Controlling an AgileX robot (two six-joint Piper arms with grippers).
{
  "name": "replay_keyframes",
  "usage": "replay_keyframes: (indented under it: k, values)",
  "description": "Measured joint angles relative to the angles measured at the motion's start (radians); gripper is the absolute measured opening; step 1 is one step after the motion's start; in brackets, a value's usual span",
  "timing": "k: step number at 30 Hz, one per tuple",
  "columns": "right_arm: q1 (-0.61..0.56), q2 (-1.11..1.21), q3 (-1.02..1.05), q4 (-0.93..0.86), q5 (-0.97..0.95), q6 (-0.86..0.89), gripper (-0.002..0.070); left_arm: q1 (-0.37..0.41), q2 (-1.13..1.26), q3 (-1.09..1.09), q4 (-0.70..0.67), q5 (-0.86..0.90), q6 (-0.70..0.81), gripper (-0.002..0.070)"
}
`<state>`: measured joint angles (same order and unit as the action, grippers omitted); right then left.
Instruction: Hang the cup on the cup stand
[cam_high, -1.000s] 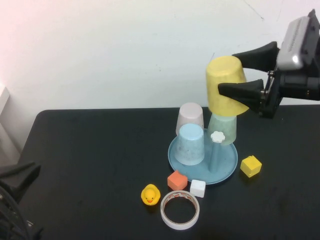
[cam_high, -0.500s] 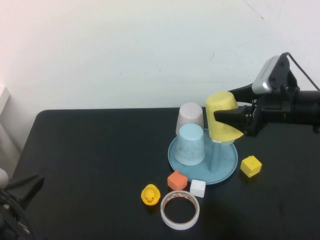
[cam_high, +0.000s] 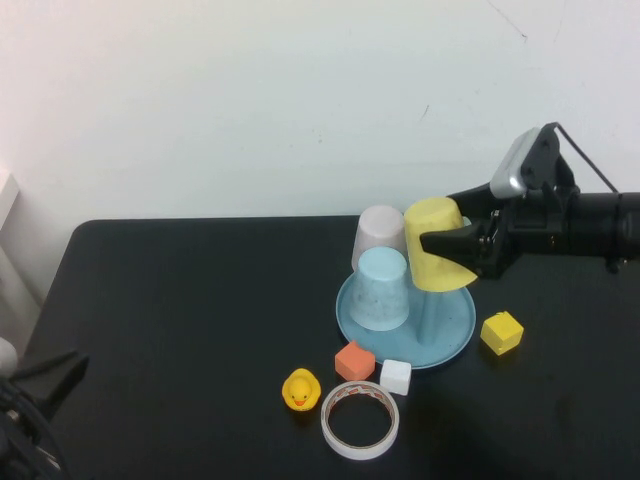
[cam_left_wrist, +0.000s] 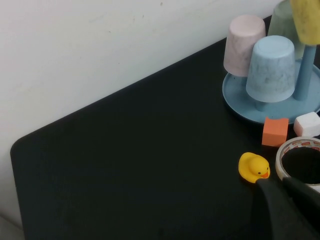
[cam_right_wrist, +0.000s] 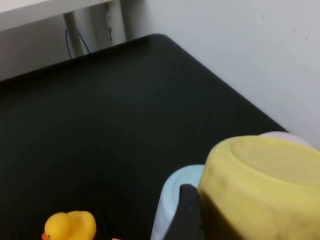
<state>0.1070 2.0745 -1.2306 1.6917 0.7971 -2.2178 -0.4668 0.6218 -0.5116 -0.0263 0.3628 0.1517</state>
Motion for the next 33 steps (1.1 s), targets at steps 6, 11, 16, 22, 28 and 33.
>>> replay_keyframes:
  k: [6, 11, 16, 22, 28, 33]
  values:
    - [0.000, 0.027, 0.000, 0.004, 0.015, -0.025, 0.0565, 0.000, 0.000, 0.000, 0.000, 0.000, 0.000, 0.0000]
    - [0.000, 0.044, 0.000, 0.006, 0.033, -0.028, 0.0573, 0.000, 0.000, 0.000, 0.000, 0.004, 0.000, 0.0000]
    - [0.000, 0.046, 0.000, 0.006, 0.036, 0.003, 0.0673, 0.000, 0.000, 0.000, -0.004, 0.029, 0.000, 0.0000]
    - [-0.024, 0.040, 0.000, 0.006, 0.076, 0.162, 0.0648, 0.000, -0.010, 0.028, -0.033, 0.090, 0.000, 0.0000]
    - [-0.170, -0.068, 0.000, -0.020, 0.317, 0.346, 0.0249, 0.000, -0.166, 0.181, -0.138, 0.079, 0.000, 0.0000]
    - [-0.273, -0.213, 0.016, -0.056, 0.349, 0.462, 0.0035, 0.000, -0.342, 0.227, -0.139, 0.006, 0.000, 0.0000]
